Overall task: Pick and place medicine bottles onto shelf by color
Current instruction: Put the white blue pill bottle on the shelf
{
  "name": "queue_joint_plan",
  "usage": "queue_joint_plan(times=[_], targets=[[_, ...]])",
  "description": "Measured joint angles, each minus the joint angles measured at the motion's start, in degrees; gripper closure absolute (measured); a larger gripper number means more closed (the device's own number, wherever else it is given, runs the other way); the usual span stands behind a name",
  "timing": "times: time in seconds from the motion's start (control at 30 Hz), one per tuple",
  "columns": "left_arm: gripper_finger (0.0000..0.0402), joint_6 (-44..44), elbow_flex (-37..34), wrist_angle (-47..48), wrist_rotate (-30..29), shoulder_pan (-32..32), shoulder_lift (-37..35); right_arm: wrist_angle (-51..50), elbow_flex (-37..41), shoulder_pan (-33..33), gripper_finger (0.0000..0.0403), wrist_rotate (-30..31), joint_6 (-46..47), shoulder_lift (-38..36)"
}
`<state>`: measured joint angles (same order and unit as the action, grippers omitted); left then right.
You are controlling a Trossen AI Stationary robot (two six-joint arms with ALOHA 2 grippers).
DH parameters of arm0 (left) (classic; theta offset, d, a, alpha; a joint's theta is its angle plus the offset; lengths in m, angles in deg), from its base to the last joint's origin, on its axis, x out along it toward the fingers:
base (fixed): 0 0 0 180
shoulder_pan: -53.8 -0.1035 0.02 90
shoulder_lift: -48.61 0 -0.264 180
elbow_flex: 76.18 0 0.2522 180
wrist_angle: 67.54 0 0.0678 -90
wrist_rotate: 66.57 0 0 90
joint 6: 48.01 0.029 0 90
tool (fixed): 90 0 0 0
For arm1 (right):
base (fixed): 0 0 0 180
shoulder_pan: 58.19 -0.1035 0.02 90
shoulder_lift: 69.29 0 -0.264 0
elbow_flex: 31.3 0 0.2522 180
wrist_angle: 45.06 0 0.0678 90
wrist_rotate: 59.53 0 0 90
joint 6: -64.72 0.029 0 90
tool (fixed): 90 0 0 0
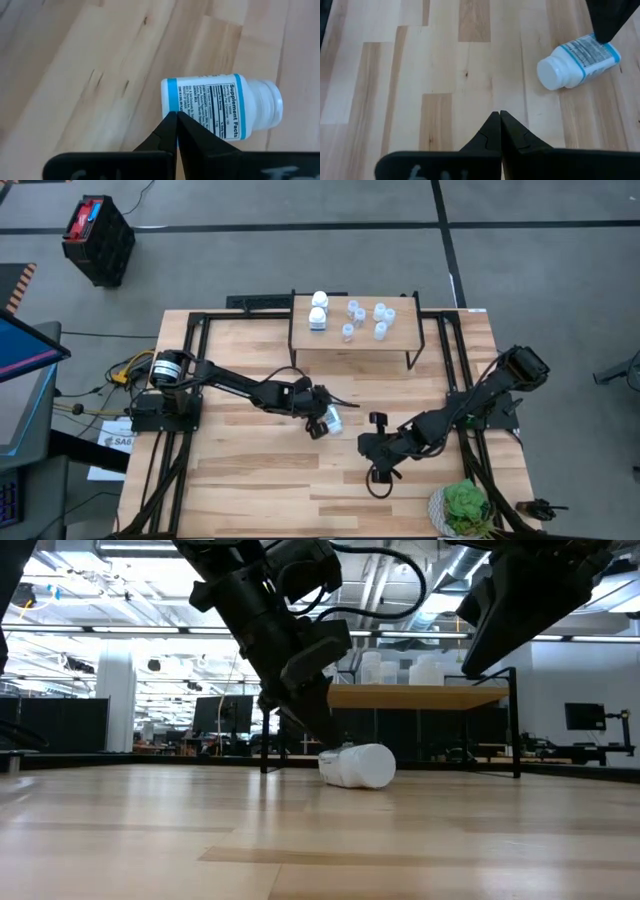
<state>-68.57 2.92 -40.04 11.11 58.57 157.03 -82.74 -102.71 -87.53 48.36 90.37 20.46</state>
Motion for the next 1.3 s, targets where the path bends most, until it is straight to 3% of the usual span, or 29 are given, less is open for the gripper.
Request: queue_joint_plan(times=[0.3,0.47,0.9,1.3], targets=[[0.0401,-14.01,-0.07,2.34,-2.37,0.00,0.07,-0.12,0.00,-0.33,0.0394,-0.12,-0.15,0.00],[0.0401,-19.18,0.58,10.77,-2.57,-0.89,1.08,-0.52,0.00,-0.31,0.0394,-1.25,-0.13,0.00],[0.0401,-15.55,1.11,11.31,-1.57,-0.18,-0.10,-0.97,0.00,-0.31,0.0394,-1.33,-0.13,0.00],[0.0401,-14.20,1.25,29.63,-7.22,5.01,-14.44,-1.53,0.02,-0.33,0.0394,-1.33,-0.11,0.00]])
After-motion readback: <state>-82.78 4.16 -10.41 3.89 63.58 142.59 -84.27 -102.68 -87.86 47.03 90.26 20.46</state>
